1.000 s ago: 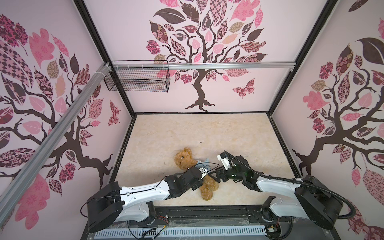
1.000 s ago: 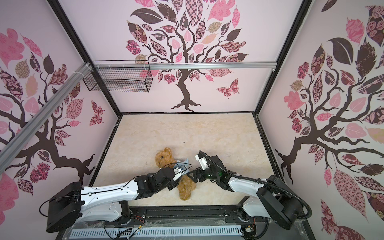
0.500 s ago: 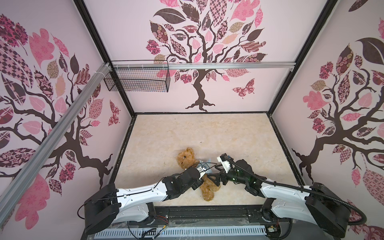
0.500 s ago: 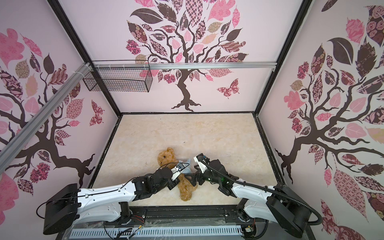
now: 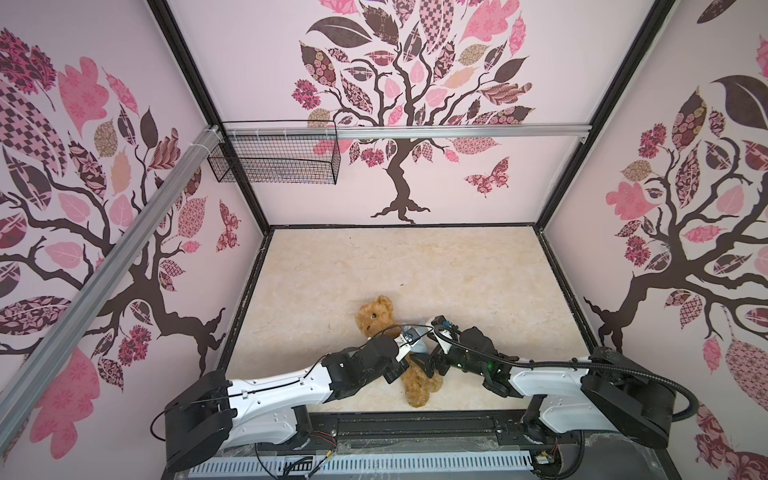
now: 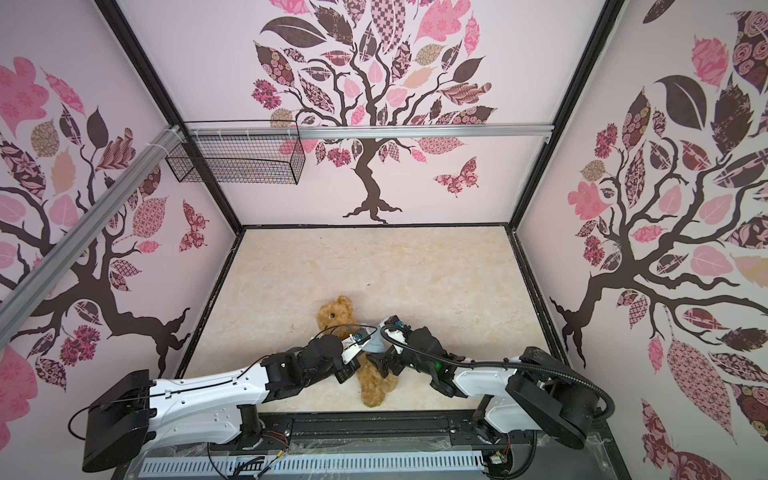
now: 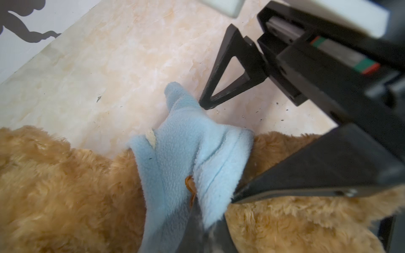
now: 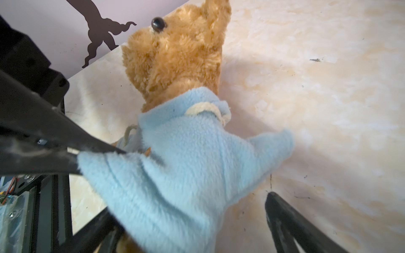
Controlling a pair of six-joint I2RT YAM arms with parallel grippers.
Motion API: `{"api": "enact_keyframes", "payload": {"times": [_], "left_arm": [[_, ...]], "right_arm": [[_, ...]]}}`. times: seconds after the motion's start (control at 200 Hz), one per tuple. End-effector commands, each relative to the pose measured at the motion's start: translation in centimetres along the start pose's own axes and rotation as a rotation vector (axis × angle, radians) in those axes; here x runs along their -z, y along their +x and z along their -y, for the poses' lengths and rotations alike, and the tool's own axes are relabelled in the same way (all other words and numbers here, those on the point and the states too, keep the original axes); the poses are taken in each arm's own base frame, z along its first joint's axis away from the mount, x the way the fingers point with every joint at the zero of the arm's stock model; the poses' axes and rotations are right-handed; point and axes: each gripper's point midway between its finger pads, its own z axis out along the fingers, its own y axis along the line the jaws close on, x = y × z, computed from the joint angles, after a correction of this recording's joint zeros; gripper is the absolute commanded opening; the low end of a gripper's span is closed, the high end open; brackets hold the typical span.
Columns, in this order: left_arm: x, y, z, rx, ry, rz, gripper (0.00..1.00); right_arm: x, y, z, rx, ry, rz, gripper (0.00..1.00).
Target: Dress the teddy bear
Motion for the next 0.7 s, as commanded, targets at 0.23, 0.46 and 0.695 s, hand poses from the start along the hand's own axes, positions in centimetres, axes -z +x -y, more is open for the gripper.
{"api": "enact_keyframes", "payload": {"times": [0.23,0.46,0.695], "left_arm": [[1.2,-4.0,2.9,0.016,0.189,0.131,0.0],[2.4,-4.8,4.1,0.037,0.308,0.178,0.0],[2.9,-4.2,5.4,-0.015,0.404,0.183,0.0]], "right_arm": [[0.0,-4.7,0.9,0.013,0.054,0.286,0.98],[0.6,-6.4,2.1,0.008,0.124,0.39,0.94],[0.4,-7.5,2.6,-0.054,0.139,0.445,0.88]]}}
